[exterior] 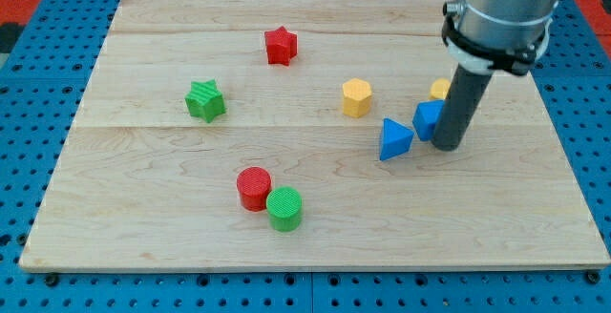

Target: Move the blue triangle diagonally to the top right of the green circle

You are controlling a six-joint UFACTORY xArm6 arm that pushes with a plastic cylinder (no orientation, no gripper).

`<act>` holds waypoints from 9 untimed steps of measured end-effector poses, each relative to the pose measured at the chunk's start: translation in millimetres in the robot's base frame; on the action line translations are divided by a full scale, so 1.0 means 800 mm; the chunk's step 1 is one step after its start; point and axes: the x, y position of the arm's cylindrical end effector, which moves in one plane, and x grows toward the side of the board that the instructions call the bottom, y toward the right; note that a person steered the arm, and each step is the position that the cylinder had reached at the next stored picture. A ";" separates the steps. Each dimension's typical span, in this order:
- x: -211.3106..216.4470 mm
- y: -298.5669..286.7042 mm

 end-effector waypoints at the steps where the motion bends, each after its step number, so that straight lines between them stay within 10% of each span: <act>1: -0.008 -0.012; 9: 0.059 -0.123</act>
